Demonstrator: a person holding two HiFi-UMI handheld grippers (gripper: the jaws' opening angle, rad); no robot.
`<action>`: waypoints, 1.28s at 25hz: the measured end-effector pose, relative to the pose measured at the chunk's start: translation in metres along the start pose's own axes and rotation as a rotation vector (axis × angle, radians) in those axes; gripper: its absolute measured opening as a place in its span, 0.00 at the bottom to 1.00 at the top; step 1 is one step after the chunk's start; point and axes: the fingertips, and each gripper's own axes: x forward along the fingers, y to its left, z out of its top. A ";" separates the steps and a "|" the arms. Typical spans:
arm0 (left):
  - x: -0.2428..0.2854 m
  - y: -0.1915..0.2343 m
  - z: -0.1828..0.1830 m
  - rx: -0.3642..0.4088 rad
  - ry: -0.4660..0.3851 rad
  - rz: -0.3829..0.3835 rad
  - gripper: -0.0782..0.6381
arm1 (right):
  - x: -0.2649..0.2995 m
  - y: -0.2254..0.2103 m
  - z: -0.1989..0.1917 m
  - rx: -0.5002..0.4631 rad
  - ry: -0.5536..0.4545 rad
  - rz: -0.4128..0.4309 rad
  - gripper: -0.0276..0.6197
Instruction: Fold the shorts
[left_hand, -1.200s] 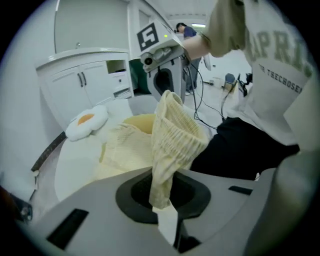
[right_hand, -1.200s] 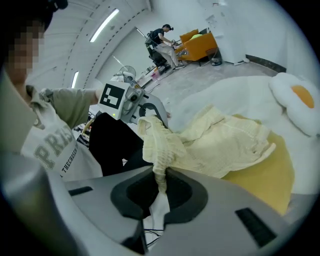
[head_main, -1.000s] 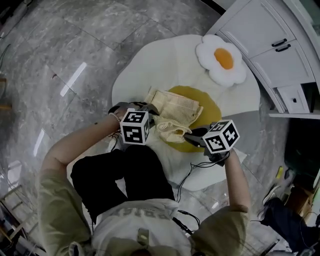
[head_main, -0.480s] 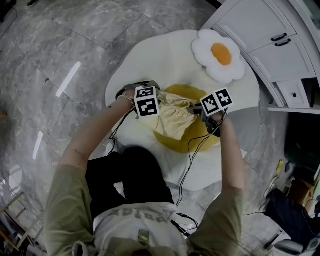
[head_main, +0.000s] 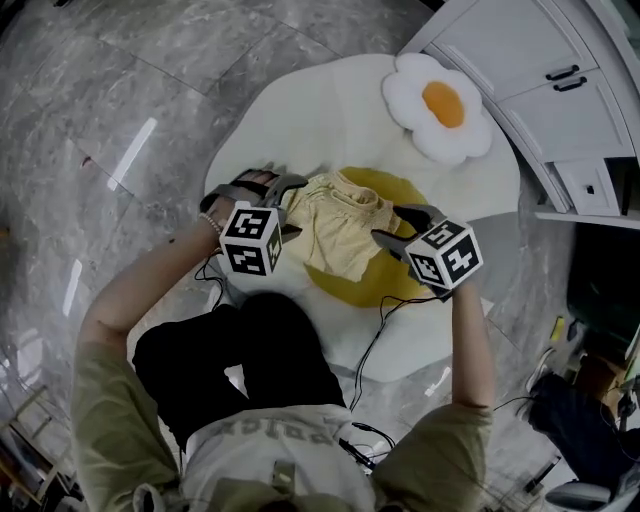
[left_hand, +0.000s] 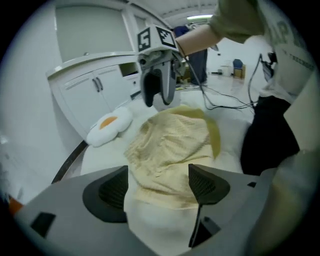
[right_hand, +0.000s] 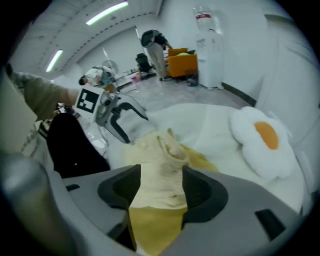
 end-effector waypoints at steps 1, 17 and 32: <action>0.001 -0.021 0.008 0.055 -0.006 -0.047 0.61 | 0.007 0.024 0.001 -0.050 0.006 0.058 0.46; 0.051 -0.063 -0.014 0.020 0.062 -0.325 0.66 | 0.072 -0.004 -0.031 0.069 0.145 0.282 0.49; 0.067 -0.020 0.003 0.084 0.166 -0.210 0.66 | 0.132 -0.046 0.020 0.088 0.146 -0.074 0.41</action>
